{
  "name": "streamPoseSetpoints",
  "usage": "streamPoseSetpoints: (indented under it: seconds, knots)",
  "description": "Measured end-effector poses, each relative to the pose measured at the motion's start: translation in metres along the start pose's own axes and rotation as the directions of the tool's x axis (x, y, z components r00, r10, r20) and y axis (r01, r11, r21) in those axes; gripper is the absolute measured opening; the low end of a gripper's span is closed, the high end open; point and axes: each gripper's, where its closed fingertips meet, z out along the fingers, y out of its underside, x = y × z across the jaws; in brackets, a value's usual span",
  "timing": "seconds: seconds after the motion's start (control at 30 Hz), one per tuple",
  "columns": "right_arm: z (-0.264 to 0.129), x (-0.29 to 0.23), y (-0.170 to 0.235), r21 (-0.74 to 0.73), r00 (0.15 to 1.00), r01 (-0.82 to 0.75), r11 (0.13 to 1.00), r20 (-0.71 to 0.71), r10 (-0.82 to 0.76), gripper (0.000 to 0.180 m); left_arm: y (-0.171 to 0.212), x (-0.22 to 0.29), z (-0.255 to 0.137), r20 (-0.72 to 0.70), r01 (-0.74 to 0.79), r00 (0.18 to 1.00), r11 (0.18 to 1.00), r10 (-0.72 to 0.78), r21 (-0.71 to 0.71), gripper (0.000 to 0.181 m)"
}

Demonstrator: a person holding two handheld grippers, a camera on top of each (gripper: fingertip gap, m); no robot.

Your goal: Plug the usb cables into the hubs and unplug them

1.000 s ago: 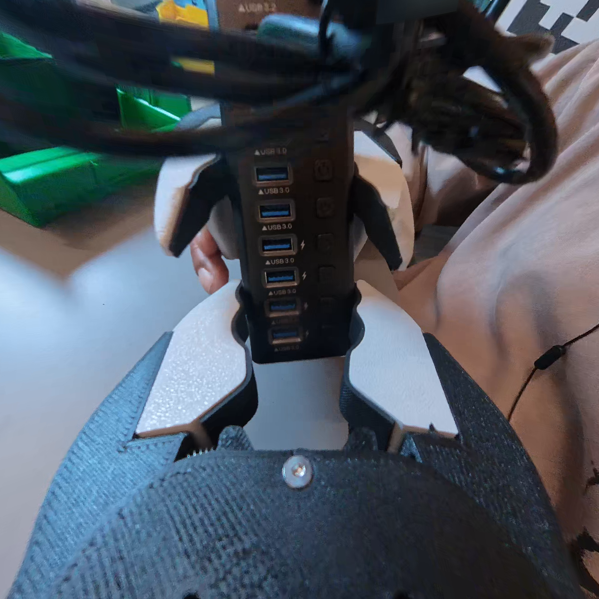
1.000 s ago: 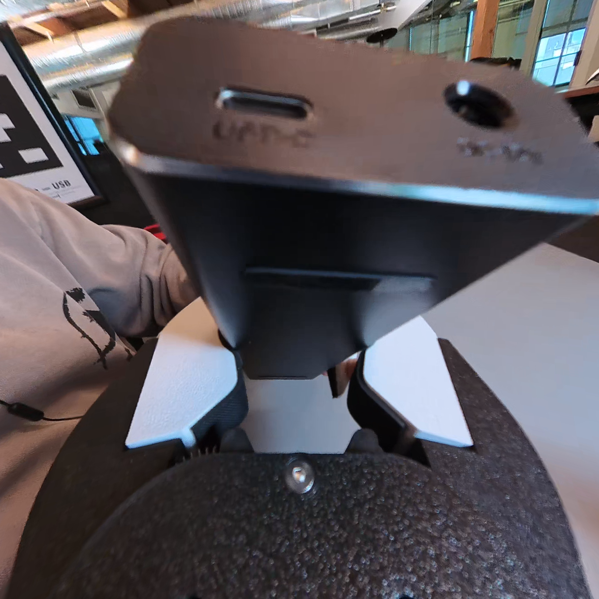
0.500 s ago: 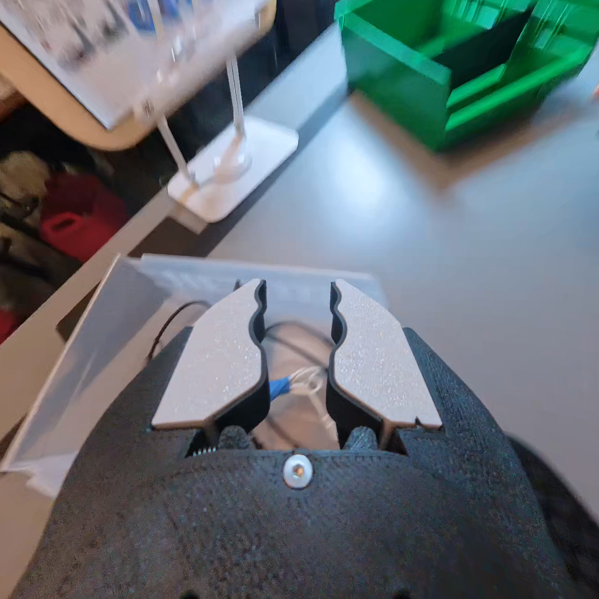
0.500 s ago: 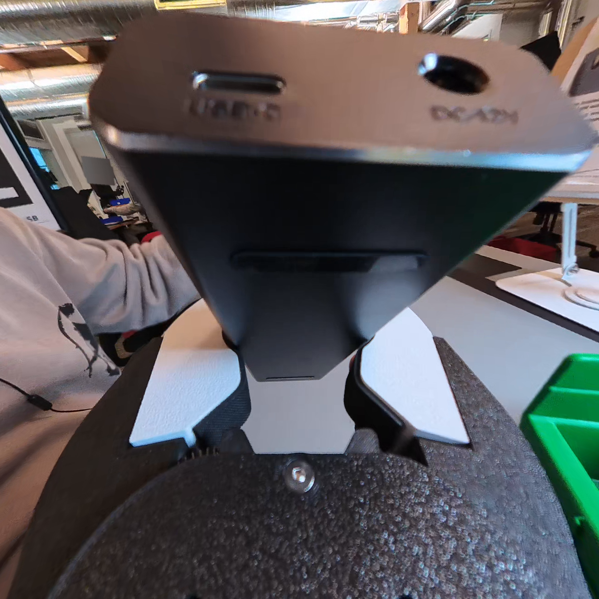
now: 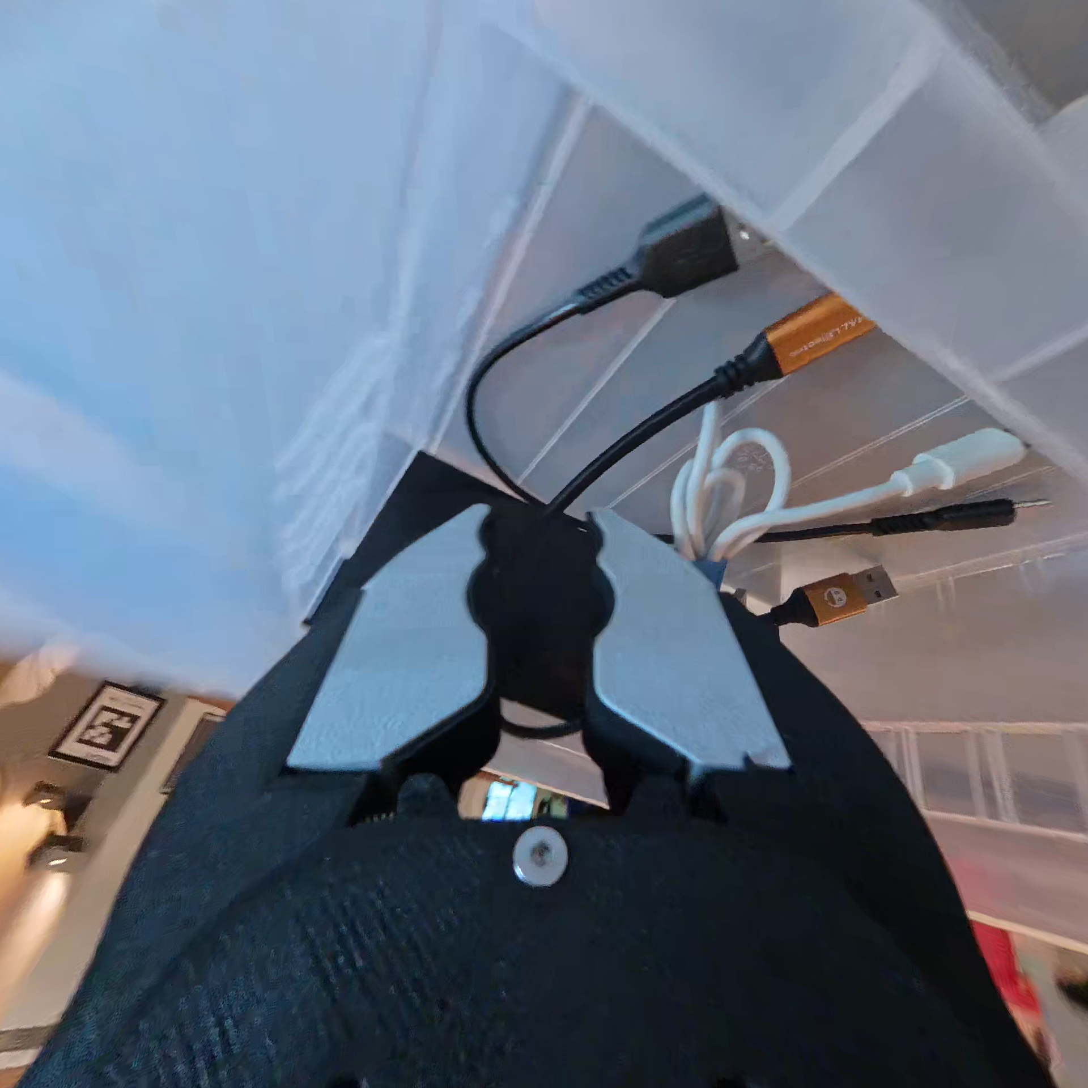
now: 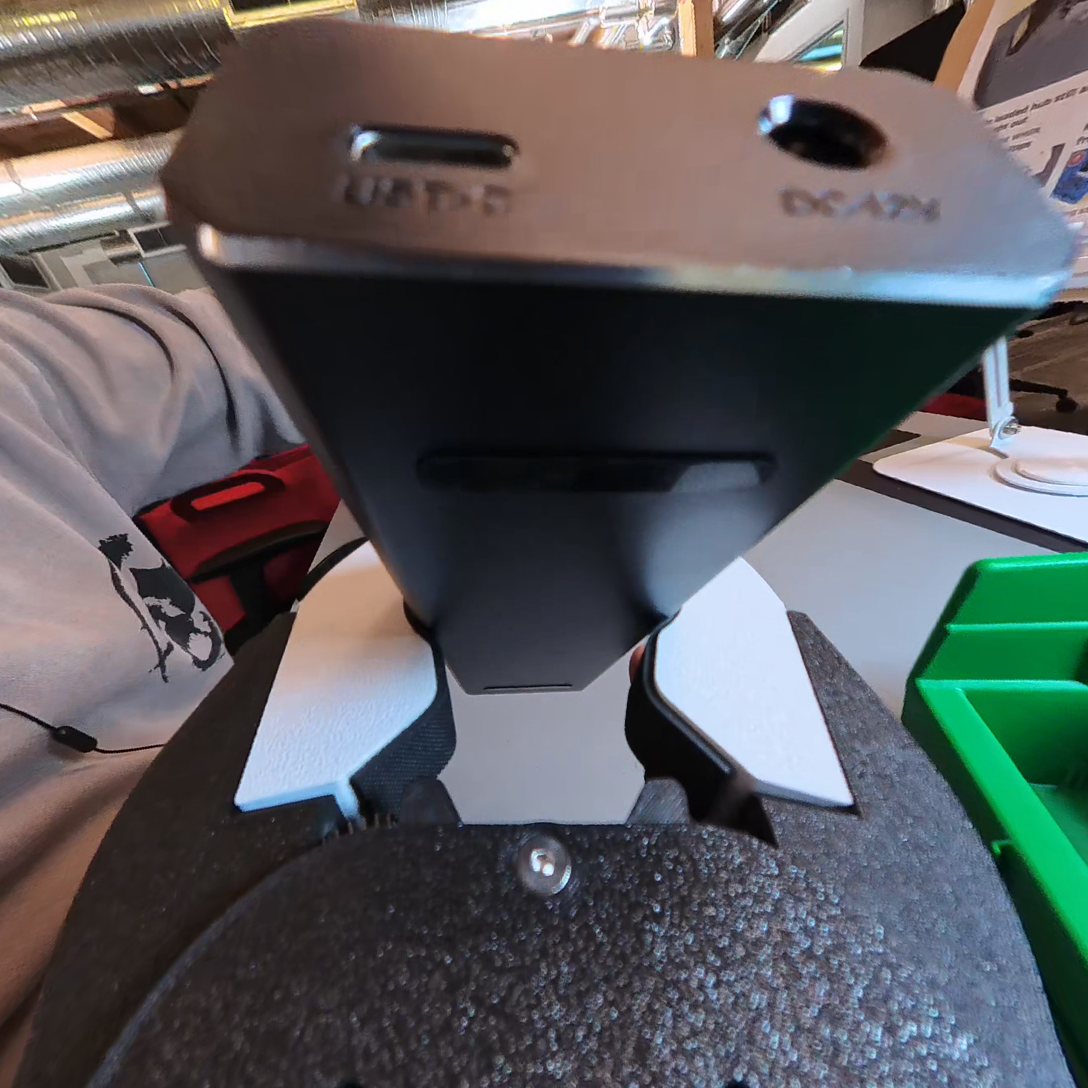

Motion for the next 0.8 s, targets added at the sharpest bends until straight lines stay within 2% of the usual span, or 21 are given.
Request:
streamPoseSetpoints:
  seconds: [0.03, 0.1, 0.17, 0.23, 0.3, 0.37, 0.43, 0.53, 0.67, 0.8]
  knots:
    - [-0.001, 0.001, 0.0, 0.002, 1.0, -0.004, 1.0, -0.003, 0.004, 0.072, 0.002, 0.003, 0.006, -0.007, -0.044, 0.999, 0.998, 0.043, -0.034, 0.014]
    - [-0.004, 0.005, -0.001, 0.007, 1.0, -0.004, 1.0, -0.012, 0.004, 0.072, 0.011, 0.001, -0.004, -0.003, -0.036, 0.999, 0.998, 0.036, -0.046, 0.005]
    - [-0.008, 0.007, -0.003, 0.012, 1.0, -0.005, 1.0, -0.017, 0.005, 0.072, 0.025, -0.013, -0.041, 0.015, 0.177, 0.984, 0.983, -0.178, 0.04, 0.004]
    - [-0.011, 0.01, -0.007, 0.02, 1.0, -0.012, 1.0, -0.015, 0.012, 0.072, 0.046, -0.027, -0.089, 0.053, 0.344, 0.934, 0.93, -0.353, 0.131, 0.004]
    - [-0.011, 0.011, -0.009, 0.024, 1.0, -0.015, 1.0, -0.012, 0.016, 0.072, 0.059, -0.03, -0.136, 0.046, 0.455, 0.881, 0.869, -0.471, 0.195, 0.004]
    - [-0.01, 0.011, -0.011, 0.025, 1.0, -0.012, 1.0, -0.012, 0.012, 0.072, 0.052, -0.028, -0.176, -0.003, 0.522, 0.841, 0.81, -0.541, 0.268, 0.004]
    - [-0.011, 0.008, -0.015, 0.037, 1.0, -0.008, 0.999, -0.007, 0.009, 0.072, 0.027, -0.019, -0.204, -0.114, 0.575, 0.811, 0.749, -0.573, 0.329, 0.004]
    - [-0.014, 0.001, -0.022, 0.061, 1.0, 0.008, 0.998, -0.013, -0.007, 0.072, -0.036, 0.001, -0.222, -0.333, 0.628, 0.778, 0.671, -0.533, 0.395, 0.004]
    - [-0.022, 0.0, -0.033, 0.099, 0.999, 0.025, 0.995, -0.039, -0.021, 0.072, -0.12, 0.013, -0.208, -0.532, 0.68, 0.724, 0.581, -0.439, 0.447, 0.005]
    - [-0.03, 0.01, -0.032, 0.103, 0.997, 0.021, 0.994, -0.08, -0.013, 0.072, -0.17, -0.017, -0.193, -0.6, 0.726, 0.688, 0.375, -0.409, 0.576, 0.004]
